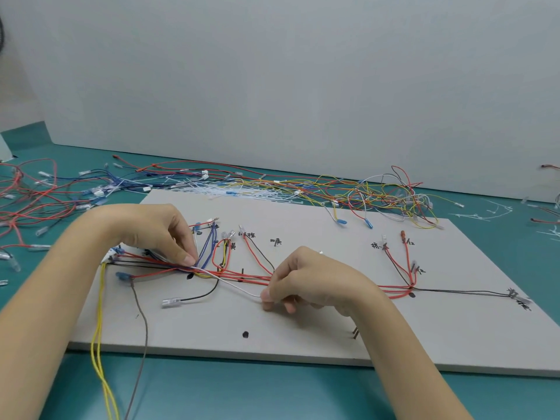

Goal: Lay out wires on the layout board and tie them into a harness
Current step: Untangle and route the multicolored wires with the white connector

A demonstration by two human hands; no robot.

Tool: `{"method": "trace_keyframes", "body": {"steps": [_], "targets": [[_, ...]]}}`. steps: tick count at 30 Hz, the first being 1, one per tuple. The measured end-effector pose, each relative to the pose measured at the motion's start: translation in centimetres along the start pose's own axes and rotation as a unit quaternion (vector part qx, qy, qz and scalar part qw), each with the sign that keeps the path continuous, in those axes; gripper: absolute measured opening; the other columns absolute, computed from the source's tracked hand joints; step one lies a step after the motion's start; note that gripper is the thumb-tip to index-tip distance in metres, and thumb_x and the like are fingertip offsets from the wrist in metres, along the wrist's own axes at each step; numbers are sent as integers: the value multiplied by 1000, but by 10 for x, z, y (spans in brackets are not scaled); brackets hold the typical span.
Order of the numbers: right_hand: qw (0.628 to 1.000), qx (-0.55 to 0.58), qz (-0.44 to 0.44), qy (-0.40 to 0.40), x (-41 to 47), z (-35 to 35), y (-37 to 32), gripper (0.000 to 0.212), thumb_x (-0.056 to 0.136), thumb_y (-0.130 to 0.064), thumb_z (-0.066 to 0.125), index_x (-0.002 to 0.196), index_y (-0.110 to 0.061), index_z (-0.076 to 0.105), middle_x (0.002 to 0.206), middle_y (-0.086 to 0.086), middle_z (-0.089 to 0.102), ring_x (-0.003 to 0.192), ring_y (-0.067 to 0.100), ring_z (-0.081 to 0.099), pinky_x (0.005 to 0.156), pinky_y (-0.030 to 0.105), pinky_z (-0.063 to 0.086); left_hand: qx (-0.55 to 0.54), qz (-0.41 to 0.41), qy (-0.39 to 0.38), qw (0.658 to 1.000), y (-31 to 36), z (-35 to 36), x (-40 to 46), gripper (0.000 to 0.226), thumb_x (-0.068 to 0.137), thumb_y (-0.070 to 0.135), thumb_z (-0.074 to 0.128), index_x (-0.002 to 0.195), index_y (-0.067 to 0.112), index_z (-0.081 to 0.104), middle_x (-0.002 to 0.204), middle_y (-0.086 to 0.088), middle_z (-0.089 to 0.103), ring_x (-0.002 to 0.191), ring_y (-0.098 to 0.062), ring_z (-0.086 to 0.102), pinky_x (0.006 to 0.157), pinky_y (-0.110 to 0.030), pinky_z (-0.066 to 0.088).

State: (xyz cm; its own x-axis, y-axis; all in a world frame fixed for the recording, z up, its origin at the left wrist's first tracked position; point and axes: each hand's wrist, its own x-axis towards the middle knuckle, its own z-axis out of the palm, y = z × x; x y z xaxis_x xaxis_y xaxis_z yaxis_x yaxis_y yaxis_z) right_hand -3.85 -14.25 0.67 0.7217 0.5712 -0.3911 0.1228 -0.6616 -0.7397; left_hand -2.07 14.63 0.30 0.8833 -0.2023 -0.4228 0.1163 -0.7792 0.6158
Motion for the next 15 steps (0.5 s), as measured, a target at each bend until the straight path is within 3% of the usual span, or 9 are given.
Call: {"method": "trace_keyframes", "body": {"steps": [6, 15], "targets": [[1000, 13, 7, -7, 2, 1, -1, 15, 84, -20, 69, 72, -14, 75, 48, -2, 55, 37, 8, 30, 38, 18, 19, -17, 6, -5, 1000, -2, 0, -2, 22, 59, 33, 83, 79, 24, 81, 83, 0, 77, 69, -2, 64, 66, -12, 47], [997, 57, 44, 8, 8, 8, 0, 24, 83, -6, 61, 59, -9, 60, 49, 0, 57, 35, 6, 41, 34, 10, 24, -28, -6, -16, 999, -2, 1, 0, 17, 61, 22, 84, 78, 21, 81, 71, 1, 72, 59, -4, 56, 58, -12, 43]]}}
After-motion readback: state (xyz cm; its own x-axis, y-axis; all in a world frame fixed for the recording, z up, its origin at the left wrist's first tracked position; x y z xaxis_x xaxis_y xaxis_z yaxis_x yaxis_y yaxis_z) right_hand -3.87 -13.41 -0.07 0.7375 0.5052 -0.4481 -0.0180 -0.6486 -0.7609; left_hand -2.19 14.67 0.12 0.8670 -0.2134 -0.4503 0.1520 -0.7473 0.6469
